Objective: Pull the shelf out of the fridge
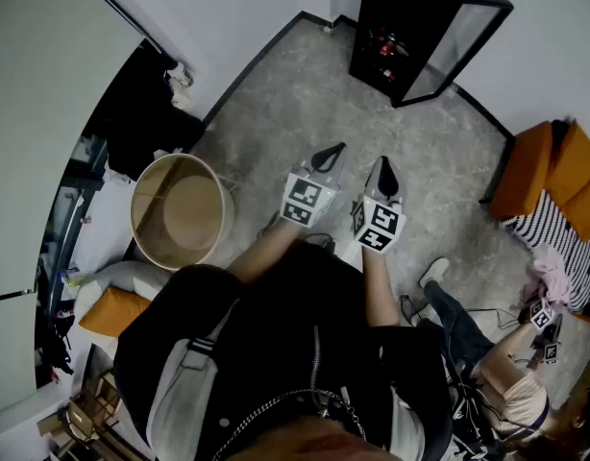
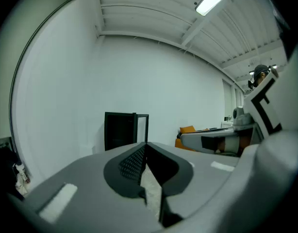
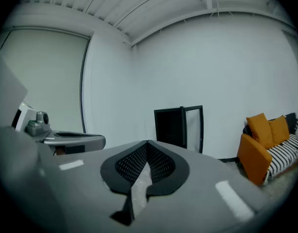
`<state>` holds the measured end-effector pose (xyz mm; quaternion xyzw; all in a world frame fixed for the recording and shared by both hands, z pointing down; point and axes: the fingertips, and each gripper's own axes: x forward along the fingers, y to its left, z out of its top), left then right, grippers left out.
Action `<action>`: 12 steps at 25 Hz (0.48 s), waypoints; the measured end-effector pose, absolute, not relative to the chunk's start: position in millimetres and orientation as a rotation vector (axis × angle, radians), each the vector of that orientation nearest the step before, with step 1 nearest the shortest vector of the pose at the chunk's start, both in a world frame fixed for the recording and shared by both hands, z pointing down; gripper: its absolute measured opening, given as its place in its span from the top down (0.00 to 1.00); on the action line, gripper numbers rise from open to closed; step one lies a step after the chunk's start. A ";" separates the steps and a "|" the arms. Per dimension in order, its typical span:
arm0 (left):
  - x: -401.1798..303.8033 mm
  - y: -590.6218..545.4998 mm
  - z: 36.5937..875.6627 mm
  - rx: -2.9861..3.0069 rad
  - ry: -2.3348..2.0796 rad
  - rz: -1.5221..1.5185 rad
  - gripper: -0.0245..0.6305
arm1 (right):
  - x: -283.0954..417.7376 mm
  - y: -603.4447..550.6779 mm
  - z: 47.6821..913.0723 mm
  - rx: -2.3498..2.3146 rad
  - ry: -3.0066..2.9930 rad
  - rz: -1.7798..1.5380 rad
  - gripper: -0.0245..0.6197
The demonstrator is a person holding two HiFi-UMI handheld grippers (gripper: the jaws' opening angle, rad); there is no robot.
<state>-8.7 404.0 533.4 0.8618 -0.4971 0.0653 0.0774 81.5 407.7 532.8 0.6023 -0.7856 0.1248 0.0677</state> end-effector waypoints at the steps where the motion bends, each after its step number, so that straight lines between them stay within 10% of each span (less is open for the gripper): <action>1: -16.5 399.8 533.6 2.577 -1.491 0.191 0.95 | 74.1 403.5 532.5 1.813 -2.366 0.374 0.96; 12: -99.5 380.3 539.2 2.624 -1.411 0.167 0.95 | -15.0 392.4 528.1 1.884 -2.336 0.329 0.96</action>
